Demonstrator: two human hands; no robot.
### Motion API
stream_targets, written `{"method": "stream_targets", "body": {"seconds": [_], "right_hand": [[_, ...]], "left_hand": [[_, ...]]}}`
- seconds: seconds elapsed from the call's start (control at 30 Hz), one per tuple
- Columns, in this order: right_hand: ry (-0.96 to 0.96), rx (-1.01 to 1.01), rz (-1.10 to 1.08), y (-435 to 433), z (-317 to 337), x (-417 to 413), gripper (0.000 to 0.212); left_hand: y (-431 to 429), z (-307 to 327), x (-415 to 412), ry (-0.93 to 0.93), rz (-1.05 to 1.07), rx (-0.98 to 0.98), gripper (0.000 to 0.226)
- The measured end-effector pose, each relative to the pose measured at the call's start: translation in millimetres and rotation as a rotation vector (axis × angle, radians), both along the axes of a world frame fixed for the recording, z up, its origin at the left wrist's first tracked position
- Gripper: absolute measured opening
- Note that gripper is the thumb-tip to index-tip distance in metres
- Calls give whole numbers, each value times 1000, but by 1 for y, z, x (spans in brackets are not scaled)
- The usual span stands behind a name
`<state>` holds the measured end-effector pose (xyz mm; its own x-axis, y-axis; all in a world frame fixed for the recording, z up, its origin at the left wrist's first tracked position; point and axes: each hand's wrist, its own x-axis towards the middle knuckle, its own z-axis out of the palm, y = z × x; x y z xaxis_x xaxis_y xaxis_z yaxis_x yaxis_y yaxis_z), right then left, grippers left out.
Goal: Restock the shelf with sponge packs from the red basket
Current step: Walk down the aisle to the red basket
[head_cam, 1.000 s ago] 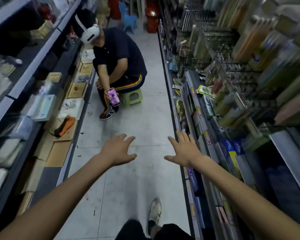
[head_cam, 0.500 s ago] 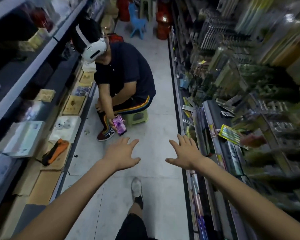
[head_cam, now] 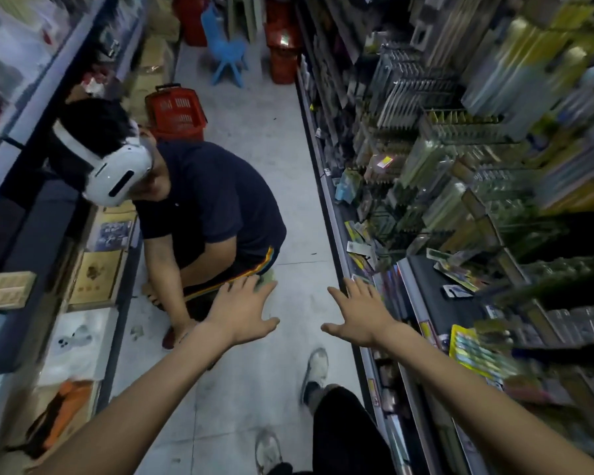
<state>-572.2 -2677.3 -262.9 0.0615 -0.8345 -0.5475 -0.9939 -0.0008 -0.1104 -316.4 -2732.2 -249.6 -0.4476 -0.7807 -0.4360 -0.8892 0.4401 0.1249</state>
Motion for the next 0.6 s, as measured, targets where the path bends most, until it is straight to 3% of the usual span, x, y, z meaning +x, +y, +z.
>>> {"method": "stream_targets", "body": {"seconds": [0.27, 0.6], "right_hand": [[0, 2, -59, -208, -9, -79, 90], [18, -79, 34, -453, 15, -138, 81]], "left_hand": [[-192, -6, -87, -39, -45, 28, 79], [-430, 27, -155, -17, -15, 15, 78]]}}
